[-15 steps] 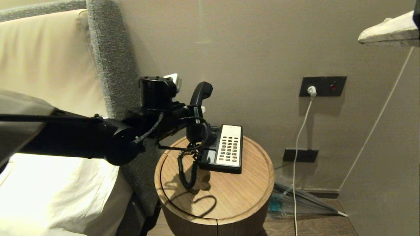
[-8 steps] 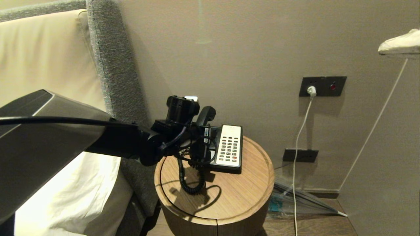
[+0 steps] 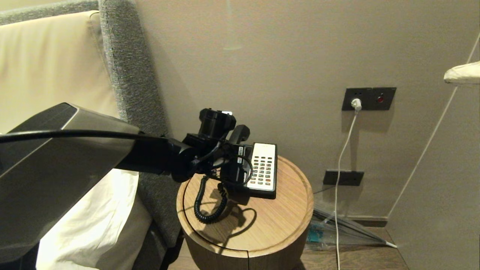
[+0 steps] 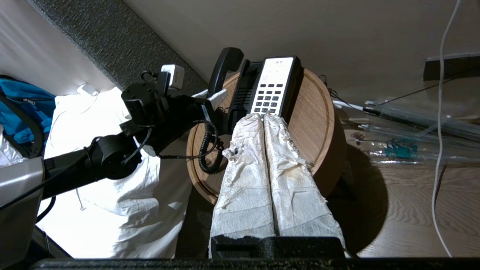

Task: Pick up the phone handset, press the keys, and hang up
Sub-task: Put the handset back

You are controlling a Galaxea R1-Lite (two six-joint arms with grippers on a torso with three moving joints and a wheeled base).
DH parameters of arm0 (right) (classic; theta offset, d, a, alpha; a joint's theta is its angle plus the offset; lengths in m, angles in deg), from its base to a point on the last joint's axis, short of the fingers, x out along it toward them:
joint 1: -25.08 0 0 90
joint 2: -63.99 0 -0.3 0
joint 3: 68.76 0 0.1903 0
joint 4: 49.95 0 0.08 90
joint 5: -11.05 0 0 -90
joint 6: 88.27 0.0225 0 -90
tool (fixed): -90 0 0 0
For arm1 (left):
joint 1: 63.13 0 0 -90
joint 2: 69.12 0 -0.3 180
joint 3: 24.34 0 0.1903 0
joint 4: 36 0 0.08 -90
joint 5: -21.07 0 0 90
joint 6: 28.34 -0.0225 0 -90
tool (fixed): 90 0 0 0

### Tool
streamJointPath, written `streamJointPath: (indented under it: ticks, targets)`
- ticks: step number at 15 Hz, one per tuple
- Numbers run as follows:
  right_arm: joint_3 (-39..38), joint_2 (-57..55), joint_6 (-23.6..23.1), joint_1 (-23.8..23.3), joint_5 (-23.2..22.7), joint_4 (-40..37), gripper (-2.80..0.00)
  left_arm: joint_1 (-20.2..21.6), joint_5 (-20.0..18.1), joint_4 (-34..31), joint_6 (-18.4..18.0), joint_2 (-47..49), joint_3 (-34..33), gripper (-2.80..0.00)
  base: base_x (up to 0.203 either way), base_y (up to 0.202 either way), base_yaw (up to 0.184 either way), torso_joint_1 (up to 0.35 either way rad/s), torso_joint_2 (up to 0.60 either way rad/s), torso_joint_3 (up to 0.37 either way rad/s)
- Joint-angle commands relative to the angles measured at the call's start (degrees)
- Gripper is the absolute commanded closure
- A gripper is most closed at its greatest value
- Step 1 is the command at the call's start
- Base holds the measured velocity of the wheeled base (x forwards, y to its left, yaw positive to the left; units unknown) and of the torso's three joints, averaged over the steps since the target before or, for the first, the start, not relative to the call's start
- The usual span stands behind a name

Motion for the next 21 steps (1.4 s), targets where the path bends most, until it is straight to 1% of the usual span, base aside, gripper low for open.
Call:
streamJointPath:
  ticks: [1,4,6,10,12,15,21]
  targets:
    - [-1.89,1.31,0.18,0.03,0.04,0.39,0.00,-0.13,0.23,-0.61,-0.19,1.76,2.44,0.00,0.000,0.000,0.000,0.000,0.00,0.000]
    - [-4.61,3.32,0.20,0.04,-0.03,1.45,0.00,-0.30,0.42,-4.17,-1.08,4.62,7.76,0.00,0.000,0.000,0.000,0.000,0.00,0.000]
    - [-6.33,4.43,0.22,0.12,0.02,2.25,0.00,-0.57,1.08,-5.99,-1.39,6.31,9.72,0.00,0.000,0.000,0.000,0.000,0.00,0.000]
    - [-7.45,5.48,0.31,0.12,-1.46,2.36,0.00,-0.59,1.56,-6.54,-1.87,8.54,11.37,0.00,0.000,0.000,0.000,0.000,0.00,0.000]
    - [-8.06,5.76,0.63,0.12,-1.50,2.43,0.00,-0.50,2.57,-7.36,-1.96,9.59,12.47,0.00,0.000,0.000,0.000,0.000,0.00,0.000]
    - [-9.73,6.27,0.66,0.12,-1.55,2.90,0.00,-0.43,2.74,-9.03,-1.81,10.87,14.24,0.00,0.000,0.000,0.000,0.000,0.00,0.000]
    - [-11.35,6.67,0.66,0.21,-1.55,3.42,0.00,-0.42,3.17,-10.02,-1.78,12.17,15.04,0.00,0.000,0.000,0.000,0.000,0.00,0.000]
